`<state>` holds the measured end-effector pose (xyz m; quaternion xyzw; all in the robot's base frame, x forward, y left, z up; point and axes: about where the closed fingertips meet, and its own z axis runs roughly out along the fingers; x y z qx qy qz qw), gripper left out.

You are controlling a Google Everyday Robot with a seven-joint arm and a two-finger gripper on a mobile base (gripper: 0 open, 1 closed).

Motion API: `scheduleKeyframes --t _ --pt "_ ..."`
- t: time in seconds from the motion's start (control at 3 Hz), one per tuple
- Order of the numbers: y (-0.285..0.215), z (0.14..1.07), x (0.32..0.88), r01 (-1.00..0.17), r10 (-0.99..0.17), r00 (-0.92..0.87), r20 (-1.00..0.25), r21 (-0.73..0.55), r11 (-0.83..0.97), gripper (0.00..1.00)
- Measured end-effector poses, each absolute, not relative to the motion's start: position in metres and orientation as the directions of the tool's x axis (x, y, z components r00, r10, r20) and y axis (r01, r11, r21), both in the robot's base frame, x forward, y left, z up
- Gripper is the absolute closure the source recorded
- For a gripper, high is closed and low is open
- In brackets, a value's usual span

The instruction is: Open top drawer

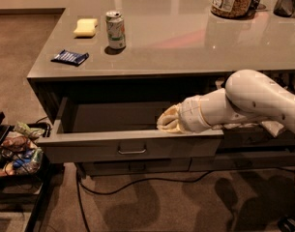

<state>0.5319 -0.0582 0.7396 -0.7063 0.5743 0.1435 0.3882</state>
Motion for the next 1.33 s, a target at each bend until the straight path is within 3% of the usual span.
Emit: scheduleKeyframes --t 0.33,1.33 --pt "-0.056 0.734 0.548 -0.919 -0.707 0.306 -0.638 -0.392 -0.045 1.00" --pt "-0.055 0.695 0.608 -0.935 -0.715 0.300 -0.631 -0.345 -0.088 1.00"
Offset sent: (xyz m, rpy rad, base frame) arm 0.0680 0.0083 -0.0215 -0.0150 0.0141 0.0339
